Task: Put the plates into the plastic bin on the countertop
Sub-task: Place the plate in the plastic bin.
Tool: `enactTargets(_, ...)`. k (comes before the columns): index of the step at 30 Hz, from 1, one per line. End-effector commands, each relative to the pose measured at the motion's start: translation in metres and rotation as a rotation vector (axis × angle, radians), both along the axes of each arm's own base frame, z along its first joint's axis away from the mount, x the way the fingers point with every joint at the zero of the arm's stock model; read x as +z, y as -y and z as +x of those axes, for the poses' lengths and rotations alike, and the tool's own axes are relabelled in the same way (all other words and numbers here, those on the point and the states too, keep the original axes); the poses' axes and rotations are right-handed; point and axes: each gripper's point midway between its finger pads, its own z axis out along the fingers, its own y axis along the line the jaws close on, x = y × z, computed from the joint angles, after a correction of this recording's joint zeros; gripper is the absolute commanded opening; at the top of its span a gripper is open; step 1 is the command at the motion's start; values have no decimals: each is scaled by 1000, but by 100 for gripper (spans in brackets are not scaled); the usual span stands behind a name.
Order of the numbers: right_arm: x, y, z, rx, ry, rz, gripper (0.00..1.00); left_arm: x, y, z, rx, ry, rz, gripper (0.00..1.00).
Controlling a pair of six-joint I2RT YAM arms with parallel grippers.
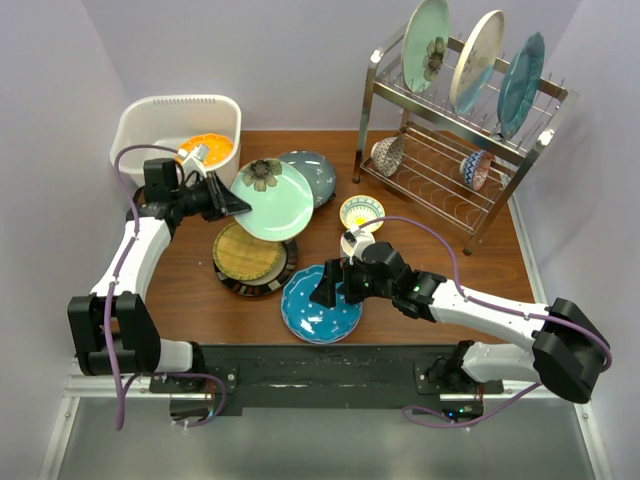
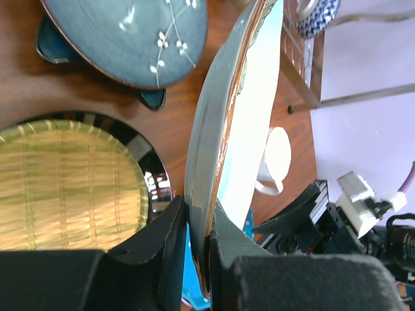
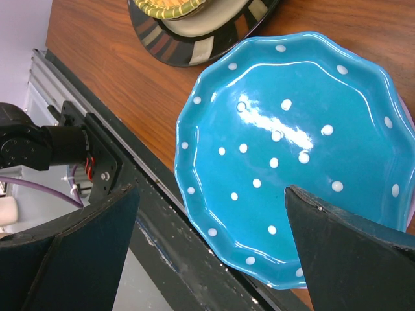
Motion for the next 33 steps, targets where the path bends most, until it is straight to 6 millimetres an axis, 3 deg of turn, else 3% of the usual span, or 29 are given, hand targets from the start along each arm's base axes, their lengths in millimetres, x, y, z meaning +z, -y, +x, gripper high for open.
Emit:
enactTargets(1, 9, -6, 2, 18, 25, 24, 99, 65, -2, 23, -3, 190, -74, 0)
enactTargets(19, 4, -3, 1, 14, 21, 5, 99, 76, -43, 71, 209, 203, -48, 0)
enactTargets(26, 3, -3, 2, 11, 21, 5, 99, 75, -56, 81, 269, 209, -28, 0)
enactTargets(33, 2, -4, 2, 13, 21, 2, 99, 87, -82, 100, 390, 244, -2, 0)
